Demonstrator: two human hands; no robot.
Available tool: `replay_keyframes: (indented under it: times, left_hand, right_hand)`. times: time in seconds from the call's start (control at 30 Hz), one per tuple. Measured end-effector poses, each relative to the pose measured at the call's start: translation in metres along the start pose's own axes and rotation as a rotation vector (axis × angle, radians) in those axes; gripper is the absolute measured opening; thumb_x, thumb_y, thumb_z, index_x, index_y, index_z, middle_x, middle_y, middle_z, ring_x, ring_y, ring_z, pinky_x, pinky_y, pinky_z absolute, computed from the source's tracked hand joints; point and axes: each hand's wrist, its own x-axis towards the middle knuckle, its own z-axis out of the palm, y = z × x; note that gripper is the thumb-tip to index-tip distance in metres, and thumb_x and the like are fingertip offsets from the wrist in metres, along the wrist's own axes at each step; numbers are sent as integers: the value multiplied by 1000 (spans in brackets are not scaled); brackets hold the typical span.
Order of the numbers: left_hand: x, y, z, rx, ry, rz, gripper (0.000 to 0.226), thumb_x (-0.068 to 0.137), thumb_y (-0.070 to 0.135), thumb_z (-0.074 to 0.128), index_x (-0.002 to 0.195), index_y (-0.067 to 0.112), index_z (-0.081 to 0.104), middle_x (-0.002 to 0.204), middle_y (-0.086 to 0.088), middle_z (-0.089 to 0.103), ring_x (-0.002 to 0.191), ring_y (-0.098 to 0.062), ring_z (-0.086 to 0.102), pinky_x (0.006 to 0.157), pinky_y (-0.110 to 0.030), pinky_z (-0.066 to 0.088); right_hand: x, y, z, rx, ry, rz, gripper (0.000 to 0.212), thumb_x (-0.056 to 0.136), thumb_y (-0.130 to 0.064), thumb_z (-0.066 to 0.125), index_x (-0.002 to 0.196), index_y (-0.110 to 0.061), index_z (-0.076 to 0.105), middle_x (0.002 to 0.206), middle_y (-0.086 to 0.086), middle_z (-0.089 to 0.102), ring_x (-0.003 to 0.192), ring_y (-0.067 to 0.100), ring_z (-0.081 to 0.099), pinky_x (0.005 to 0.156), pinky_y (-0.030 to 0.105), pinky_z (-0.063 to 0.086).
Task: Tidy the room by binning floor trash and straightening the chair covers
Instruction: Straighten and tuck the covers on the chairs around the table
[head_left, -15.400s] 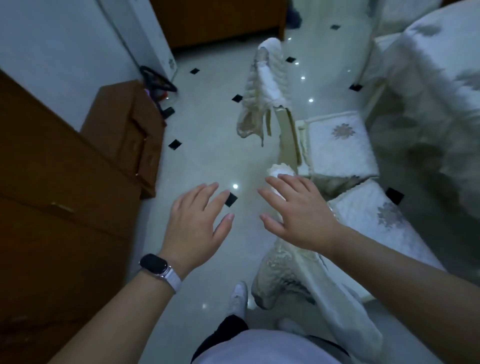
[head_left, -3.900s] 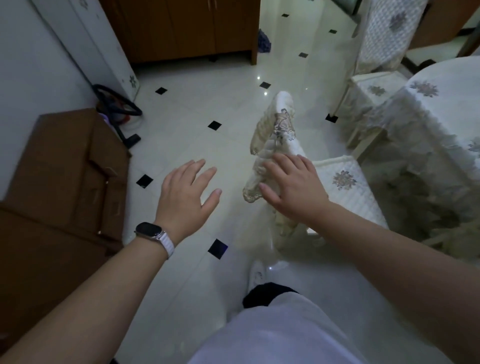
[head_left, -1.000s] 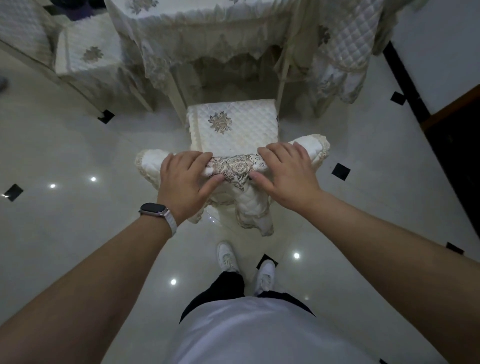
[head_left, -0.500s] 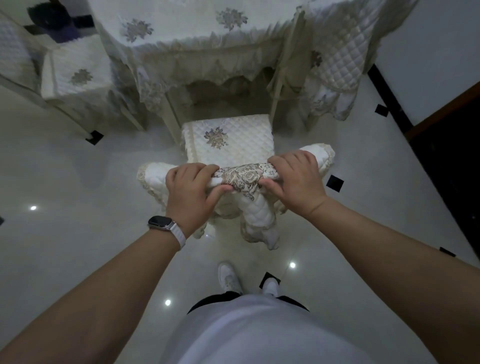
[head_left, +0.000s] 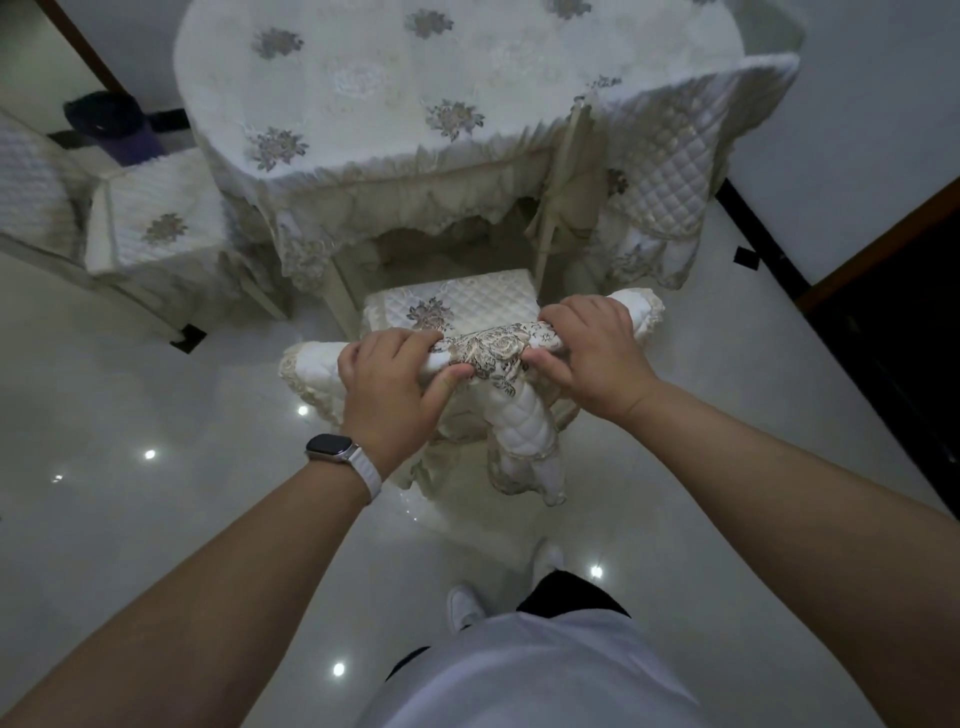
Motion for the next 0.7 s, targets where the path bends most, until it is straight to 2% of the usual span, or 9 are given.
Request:
replay_keyframes:
  times: [0.13, 0.37, 0.7]
  left_hand:
    - [18, 0, 4, 5, 34, 6, 51, 87, 62, 51, 106, 18, 70, 98, -1, 66, 99, -16, 49, 92, -36, 26]
    - [62, 8, 14, 38, 20, -51, 53, 89, 63, 47, 106, 18, 69, 97, 0, 65, 96, -21, 55, 89, -30, 21]
    - [104, 29, 42, 67, 17, -119, 56, 89, 65, 46, 109, 18, 69, 95, 1, 63, 94, -22, 55, 91, -32, 22]
  right_hand:
    - [17, 11, 6, 15, 43, -18, 71, 93, -70, 28, 97, -10, 65, 92, 7, 61, 89, 31, 56, 85, 40, 33]
    - [62, 43, 11, 35, 72, -51, 71, 93, -71, 27, 94, -11, 65, 90, 6, 61, 87, 29, 55, 84, 41, 35]
    - [103, 97, 20, 84, 72, -105, 73, 92, -72, 26, 94, -11, 65, 92, 7, 61, 87, 29, 55, 85, 40, 33]
